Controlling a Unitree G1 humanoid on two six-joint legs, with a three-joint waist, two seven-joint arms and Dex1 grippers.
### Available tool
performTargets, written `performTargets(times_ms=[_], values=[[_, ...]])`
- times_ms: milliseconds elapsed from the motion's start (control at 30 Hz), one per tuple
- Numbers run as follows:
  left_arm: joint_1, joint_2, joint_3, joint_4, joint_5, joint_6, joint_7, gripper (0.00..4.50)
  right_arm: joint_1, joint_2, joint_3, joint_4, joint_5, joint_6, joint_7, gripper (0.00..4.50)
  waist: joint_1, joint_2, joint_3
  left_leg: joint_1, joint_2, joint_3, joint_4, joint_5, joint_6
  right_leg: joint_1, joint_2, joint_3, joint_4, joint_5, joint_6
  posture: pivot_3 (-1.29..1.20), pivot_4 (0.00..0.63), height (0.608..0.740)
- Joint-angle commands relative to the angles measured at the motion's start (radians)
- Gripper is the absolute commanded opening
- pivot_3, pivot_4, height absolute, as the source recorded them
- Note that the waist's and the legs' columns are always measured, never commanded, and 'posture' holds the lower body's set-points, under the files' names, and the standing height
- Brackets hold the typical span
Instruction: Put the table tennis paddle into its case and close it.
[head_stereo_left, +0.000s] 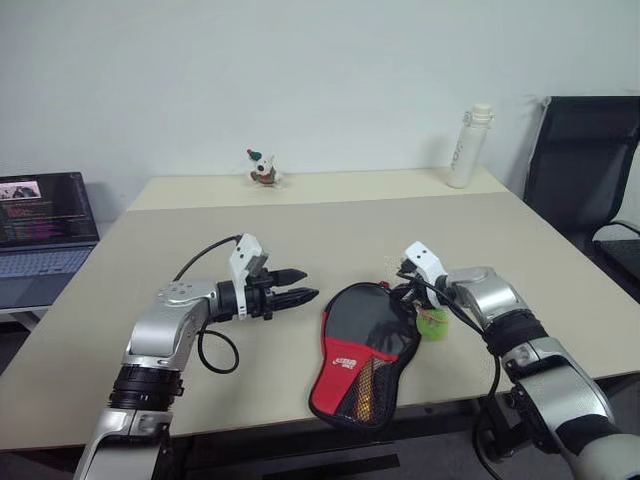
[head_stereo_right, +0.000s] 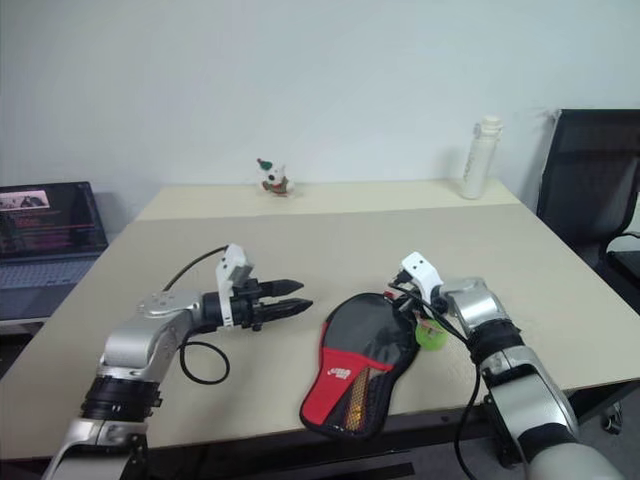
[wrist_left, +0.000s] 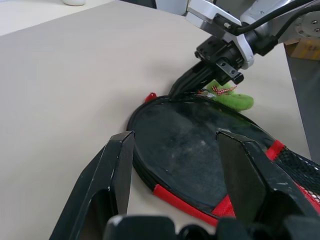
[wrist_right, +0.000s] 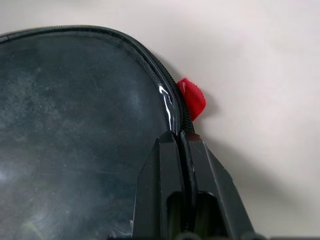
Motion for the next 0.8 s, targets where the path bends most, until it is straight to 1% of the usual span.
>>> performTargets(times_ms=[33,233,433,700,800], values=[[-0.004,0.009,0.010,-0.052,-0.026,-0.006,0.009,2.83,-0.089,0.045,0.008,0.090,-0.030,-0.103,-0.026,0.05,-0.007,0.000,0.000,0.000,0.000,0.000,0.000,0.000,0.000,0.000,0.000,0.000,0.000,0.000,0.000,0.00,0.150,0.740],[0.005,0.006,0.005,-0.066,-0.026,-0.004,0.018,2.83,-0.216,0.121,-0.011,0.254,-0.066,-0.237,-0.066,0.05,-0.015,0.001,0.000,0.000,0.001,0.000,-0.001,0.000,0.000,-0.001,0.002,0.001,0.001,0.001,-0.001,0.00,0.150,0.740],[0.006,0.003,0.000,-0.068,-0.025,-0.007,0.025,2.83,-0.281,0.185,-0.021,0.335,-0.072,-0.297,-0.091,0.05,0.000,0.001,0.001,-0.003,0.000,0.000,-0.002,0.000,0.000,-0.002,0.000,0.000,-0.002,0.001,-0.002,0.00,0.150,0.740],[0.002,-0.004,-0.007,-0.059,-0.020,-0.016,0.030,2.83,-0.300,0.218,-0.019,0.383,-0.091,-0.324,-0.122,0.05,0.001,0.001,0.001,-0.003,0.000,-0.001,-0.002,0.000,0.000,-0.002,0.000,-0.001,-0.001,0.001,-0.001,0.00,0.150,0.740],[0.001,-0.009,-0.011,-0.056,-0.019,-0.017,0.031,2.83,-0.307,0.225,-0.037,0.382,-0.080,-0.323,-0.132,0.05,0.001,0.001,0.001,-0.003,0.000,-0.001,-0.002,0.000,0.000,-0.002,0.000,-0.001,-0.001,0.001,-0.001,0.00,0.150,0.740]])
